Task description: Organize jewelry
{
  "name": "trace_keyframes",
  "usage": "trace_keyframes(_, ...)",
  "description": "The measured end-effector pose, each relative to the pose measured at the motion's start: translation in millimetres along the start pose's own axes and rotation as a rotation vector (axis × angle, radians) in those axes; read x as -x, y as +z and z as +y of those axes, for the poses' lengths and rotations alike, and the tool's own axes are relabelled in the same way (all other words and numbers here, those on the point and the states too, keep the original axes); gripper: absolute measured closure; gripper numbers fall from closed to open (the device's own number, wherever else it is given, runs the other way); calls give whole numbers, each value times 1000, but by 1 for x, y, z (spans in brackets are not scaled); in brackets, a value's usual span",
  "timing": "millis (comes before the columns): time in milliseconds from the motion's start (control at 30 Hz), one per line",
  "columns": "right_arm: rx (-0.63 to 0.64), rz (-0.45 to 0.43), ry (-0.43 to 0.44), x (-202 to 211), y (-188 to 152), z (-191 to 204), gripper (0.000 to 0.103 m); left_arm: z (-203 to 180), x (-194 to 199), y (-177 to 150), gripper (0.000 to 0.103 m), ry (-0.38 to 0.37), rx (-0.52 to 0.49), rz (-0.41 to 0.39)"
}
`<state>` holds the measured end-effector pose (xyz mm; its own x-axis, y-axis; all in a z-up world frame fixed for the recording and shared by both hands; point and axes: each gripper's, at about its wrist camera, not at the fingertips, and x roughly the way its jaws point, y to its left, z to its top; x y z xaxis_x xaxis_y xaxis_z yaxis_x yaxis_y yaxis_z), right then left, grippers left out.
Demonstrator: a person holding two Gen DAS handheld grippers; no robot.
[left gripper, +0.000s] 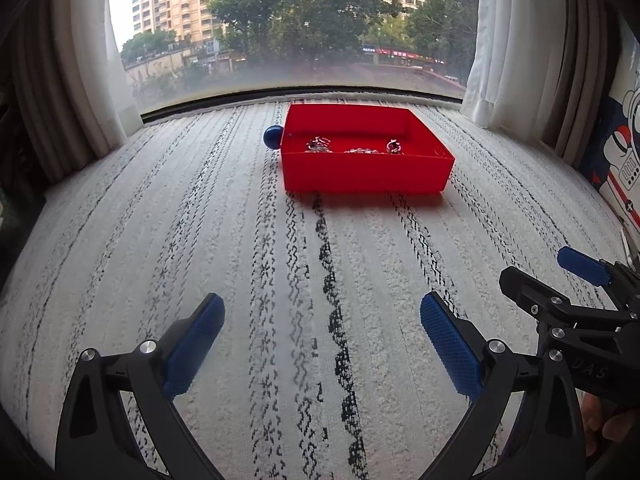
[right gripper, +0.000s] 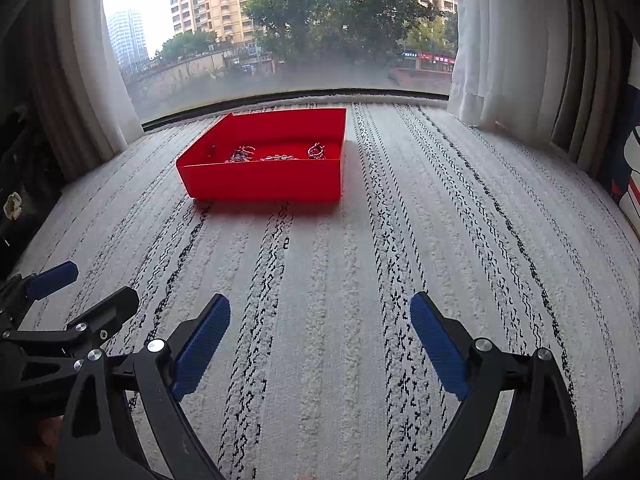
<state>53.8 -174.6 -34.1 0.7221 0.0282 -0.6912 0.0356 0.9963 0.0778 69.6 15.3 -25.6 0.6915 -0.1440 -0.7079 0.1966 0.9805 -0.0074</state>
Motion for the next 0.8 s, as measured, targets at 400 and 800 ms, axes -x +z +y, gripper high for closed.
trace_keyframes(400, -1, 1, -1, 0, 0, 0, 13, 1, 0, -1, 9, -3, 2, 5)
trace_keyframes(800, 0, 1, -1, 0, 0, 0, 13, 1, 1, 0, 9, 1, 2, 2)
